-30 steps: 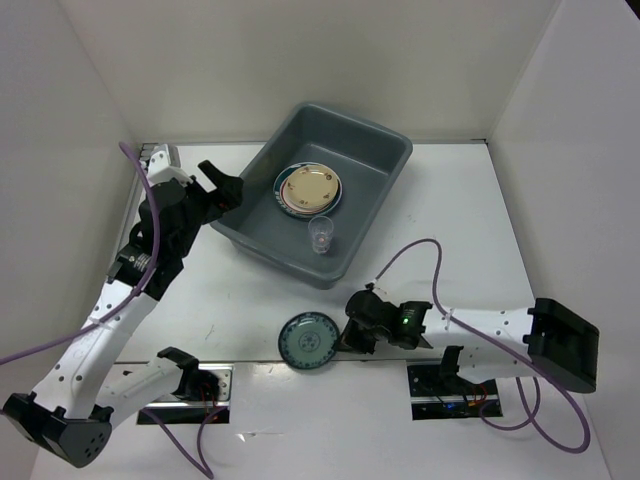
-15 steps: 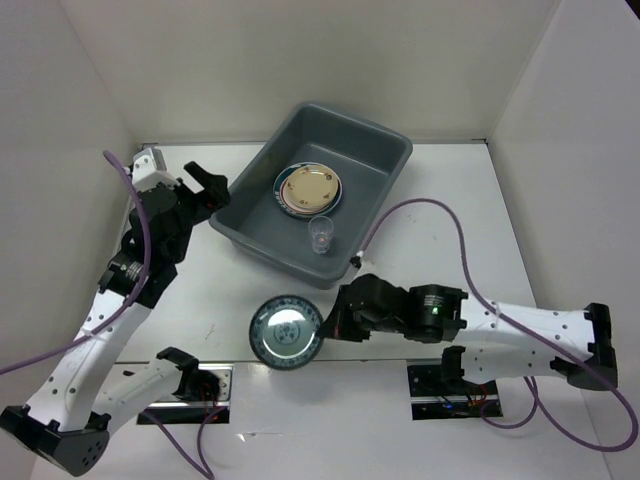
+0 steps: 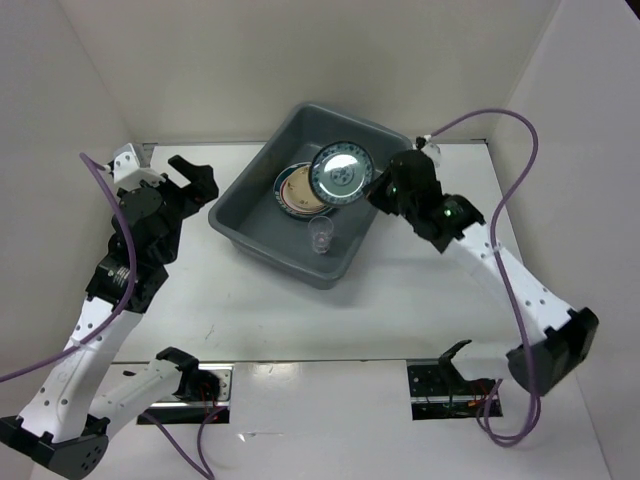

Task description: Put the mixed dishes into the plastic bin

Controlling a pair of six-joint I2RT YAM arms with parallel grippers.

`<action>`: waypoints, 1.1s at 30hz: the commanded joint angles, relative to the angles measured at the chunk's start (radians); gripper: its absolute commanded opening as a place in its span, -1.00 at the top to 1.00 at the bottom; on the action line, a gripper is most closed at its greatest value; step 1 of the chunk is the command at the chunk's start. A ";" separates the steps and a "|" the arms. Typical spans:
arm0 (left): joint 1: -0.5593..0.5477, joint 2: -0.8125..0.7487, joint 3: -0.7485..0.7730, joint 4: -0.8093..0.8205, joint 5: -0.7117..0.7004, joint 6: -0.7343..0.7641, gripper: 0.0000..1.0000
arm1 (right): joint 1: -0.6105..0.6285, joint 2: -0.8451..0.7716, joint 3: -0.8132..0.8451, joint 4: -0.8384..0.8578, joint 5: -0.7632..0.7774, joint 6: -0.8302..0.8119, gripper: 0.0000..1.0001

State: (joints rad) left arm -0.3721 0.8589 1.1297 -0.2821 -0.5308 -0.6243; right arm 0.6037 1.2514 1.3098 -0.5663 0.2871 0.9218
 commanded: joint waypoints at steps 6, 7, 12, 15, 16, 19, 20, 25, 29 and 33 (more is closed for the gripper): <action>-0.005 -0.009 0.036 0.054 0.022 0.034 -0.98 | -0.154 0.321 0.261 0.143 -0.086 -0.284 0.99; -0.005 -0.009 0.036 0.054 0.031 0.034 -0.98 | -0.154 0.386 0.281 0.143 -0.106 -0.297 0.99; -0.005 -0.009 0.018 0.054 0.040 0.024 -0.98 | -0.163 0.591 0.456 0.109 -0.115 -0.368 0.99; -0.005 -0.009 0.018 0.054 0.051 0.043 -0.98 | -0.163 0.672 0.503 0.121 -0.137 -0.394 0.99; -0.005 -0.009 0.018 0.054 0.051 0.043 -0.98 | -0.163 0.696 0.522 0.121 -0.137 -0.394 0.99; -0.005 -0.009 0.018 0.054 0.051 0.067 -0.98 | -0.163 0.801 0.623 0.066 -0.149 -0.426 0.99; -0.005 -0.009 0.018 0.044 0.051 0.067 -0.98 | -0.163 0.822 0.661 0.066 -0.149 -0.426 0.99; -0.005 0.032 -0.004 -0.025 0.005 0.055 -0.98 | -0.163 0.893 0.701 0.042 -0.158 -0.436 0.99; 0.004 0.072 -0.036 -0.061 -0.023 0.055 -0.98 | -0.163 0.939 0.721 0.042 -0.170 -0.436 0.99; 0.004 0.115 -0.047 -0.074 -0.035 0.064 -0.98 | -0.163 0.990 0.743 0.032 -0.180 -0.436 0.99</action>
State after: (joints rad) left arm -0.3717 0.9565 1.0939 -0.3481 -0.5308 -0.5793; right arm 0.4450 2.2055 1.9896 -0.5434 0.1196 0.5022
